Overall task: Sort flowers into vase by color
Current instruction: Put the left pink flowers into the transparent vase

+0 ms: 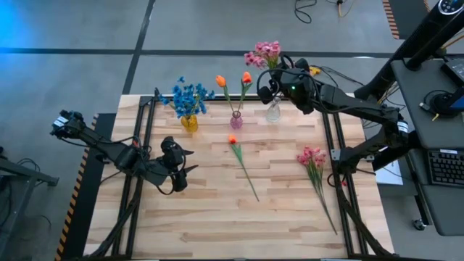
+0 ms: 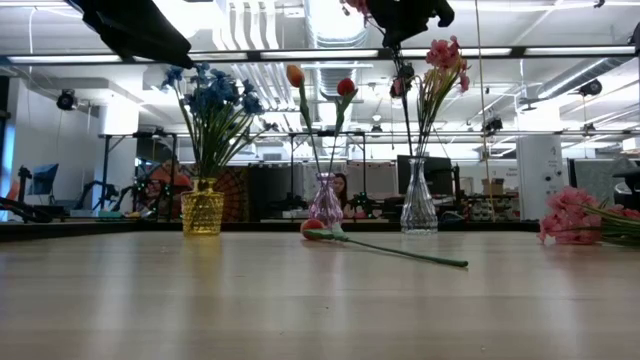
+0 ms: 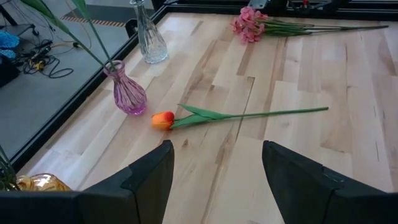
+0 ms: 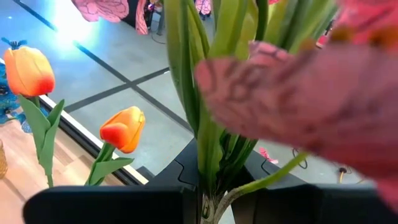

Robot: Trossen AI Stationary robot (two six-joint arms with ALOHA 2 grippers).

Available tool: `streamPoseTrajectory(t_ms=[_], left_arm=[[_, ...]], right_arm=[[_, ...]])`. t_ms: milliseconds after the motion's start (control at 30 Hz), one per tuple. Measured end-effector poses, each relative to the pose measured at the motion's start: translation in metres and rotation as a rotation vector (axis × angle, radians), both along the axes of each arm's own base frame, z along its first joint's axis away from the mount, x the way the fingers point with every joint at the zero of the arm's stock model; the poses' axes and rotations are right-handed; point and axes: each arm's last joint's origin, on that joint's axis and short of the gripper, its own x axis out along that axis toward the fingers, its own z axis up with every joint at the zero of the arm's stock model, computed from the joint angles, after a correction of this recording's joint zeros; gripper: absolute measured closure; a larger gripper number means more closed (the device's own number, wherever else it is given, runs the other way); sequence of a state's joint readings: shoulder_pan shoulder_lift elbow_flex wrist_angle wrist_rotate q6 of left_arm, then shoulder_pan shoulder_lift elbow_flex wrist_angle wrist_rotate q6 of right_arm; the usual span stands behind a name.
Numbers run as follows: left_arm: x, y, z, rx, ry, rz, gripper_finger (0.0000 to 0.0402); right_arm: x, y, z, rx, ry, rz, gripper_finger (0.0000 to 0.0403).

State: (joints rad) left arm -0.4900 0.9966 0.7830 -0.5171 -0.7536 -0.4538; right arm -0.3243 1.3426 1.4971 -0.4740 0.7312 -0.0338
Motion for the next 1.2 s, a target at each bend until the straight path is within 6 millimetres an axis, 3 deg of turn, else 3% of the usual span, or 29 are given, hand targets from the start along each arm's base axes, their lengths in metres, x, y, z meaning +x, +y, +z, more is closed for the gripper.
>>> streamPoseTrajectory(t_ms=[1200], left_arm=[[-0.0001,0.0000,-0.0001,0.001,0.001,0.000,0.0176]], right_arm=[[-0.0020,-0.0064,-0.0047,-0.006,0.024,-0.017,0.0360]])
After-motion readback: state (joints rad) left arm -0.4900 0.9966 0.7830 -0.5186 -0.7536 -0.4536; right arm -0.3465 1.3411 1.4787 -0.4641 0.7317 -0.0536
